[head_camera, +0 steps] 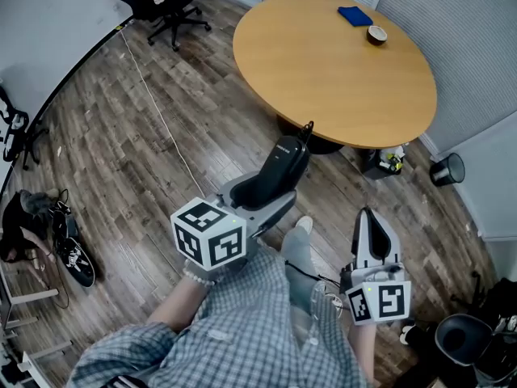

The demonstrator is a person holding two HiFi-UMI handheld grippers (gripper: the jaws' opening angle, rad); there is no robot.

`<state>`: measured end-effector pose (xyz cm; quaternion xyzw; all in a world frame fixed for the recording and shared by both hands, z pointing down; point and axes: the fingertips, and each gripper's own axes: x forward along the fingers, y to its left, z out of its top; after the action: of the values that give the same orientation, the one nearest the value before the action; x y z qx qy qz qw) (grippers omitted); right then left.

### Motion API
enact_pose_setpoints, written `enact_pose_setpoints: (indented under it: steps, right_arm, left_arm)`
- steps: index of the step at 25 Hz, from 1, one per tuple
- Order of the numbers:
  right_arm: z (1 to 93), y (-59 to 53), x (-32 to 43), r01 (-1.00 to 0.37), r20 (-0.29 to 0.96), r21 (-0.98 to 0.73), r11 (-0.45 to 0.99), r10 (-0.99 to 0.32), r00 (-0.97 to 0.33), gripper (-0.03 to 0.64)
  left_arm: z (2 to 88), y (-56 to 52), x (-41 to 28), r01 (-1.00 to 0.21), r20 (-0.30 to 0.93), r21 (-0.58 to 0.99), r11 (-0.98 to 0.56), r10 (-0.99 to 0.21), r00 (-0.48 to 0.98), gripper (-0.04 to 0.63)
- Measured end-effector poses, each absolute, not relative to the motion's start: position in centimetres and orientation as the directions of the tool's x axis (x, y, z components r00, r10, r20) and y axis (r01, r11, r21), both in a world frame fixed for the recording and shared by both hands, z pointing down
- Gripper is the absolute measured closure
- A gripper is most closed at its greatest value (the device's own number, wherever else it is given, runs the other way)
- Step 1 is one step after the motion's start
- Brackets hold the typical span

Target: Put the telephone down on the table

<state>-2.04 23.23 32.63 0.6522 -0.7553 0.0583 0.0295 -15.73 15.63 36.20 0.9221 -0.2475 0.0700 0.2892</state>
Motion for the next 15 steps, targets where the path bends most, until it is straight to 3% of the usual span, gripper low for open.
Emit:
enact_pose_setpoints:
  steps: [15]
  right_arm:
    - [32.9, 13.3, 3.0, -0.969, 0.113, -0.071, 0.236, -0.964, -0.243, 0.606]
  left_arm:
    - [35.8, 7.2, -11.2, -0.557, 0.269, 0.491, -0.67, -0.491, 0.828, 0.314]
